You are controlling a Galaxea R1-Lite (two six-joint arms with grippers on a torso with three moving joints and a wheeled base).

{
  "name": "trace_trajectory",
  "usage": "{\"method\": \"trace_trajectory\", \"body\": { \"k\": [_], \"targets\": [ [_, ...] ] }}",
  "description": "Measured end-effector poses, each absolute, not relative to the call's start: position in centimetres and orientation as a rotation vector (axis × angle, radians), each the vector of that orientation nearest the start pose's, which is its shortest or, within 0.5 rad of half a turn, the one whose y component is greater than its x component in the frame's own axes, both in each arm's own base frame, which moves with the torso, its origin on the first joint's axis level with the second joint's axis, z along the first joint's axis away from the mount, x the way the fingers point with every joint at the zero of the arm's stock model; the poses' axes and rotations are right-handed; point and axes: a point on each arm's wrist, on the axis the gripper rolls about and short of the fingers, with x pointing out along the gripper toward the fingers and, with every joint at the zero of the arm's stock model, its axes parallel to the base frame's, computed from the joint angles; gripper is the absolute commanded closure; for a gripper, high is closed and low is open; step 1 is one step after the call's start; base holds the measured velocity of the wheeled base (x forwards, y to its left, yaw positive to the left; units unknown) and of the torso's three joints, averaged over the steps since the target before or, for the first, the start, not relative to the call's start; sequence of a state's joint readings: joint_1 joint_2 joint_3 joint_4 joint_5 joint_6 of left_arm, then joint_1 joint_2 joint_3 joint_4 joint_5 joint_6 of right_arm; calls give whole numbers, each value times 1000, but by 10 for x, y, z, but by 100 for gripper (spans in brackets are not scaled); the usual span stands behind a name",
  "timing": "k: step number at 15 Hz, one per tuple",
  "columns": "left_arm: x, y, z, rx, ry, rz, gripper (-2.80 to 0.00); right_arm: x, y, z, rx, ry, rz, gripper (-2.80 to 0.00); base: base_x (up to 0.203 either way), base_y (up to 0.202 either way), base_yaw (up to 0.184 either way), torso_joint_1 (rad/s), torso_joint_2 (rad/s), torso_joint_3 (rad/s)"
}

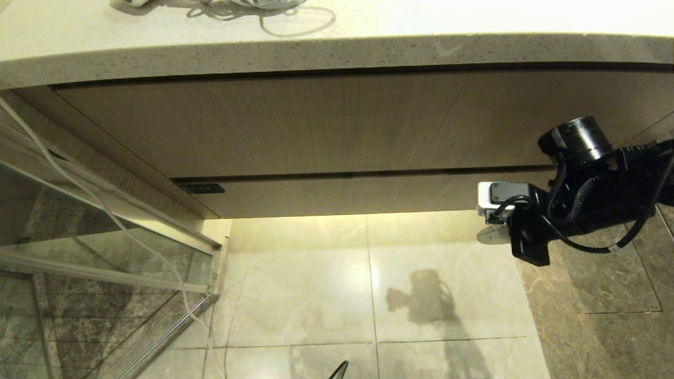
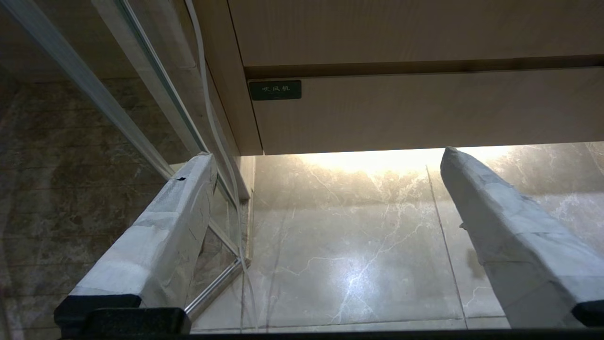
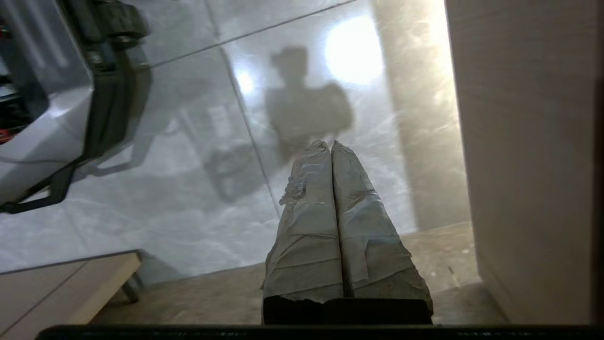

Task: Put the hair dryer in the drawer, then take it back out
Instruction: Pull open the drawer

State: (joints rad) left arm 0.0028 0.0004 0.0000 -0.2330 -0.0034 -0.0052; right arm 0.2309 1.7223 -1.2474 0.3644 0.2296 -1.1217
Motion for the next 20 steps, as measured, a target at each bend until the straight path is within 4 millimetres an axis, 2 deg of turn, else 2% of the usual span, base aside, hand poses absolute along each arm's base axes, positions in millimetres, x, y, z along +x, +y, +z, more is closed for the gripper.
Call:
{"method": "trace_trajectory", "body": {
  "k": [1,6,10,16,20],
  "targets": [
    [-26,0,99,-5,-232,-1,-280,296,74,206,-1040,509,857,-280,0,0,0,0,0,0],
    [-26,0,99,-5,-232,-1,-280,304,70,194,-1062,536,862,-280,0,0,0,0,0,0],
    [-26,0,99,-5,-232,-1,-280,319,72,188,-1110,488,806,-280,0,0,0,0,0,0],
    [-26,0,99,-5,-233,-2,-280,327,73,170,-1144,530,774,-280,0,0,0,0,0,0],
    [-26,0,99,-5,-233,-1,-280,329,74,154,-1156,473,733,-280,0,0,0,0,0,0]
  ]
}}
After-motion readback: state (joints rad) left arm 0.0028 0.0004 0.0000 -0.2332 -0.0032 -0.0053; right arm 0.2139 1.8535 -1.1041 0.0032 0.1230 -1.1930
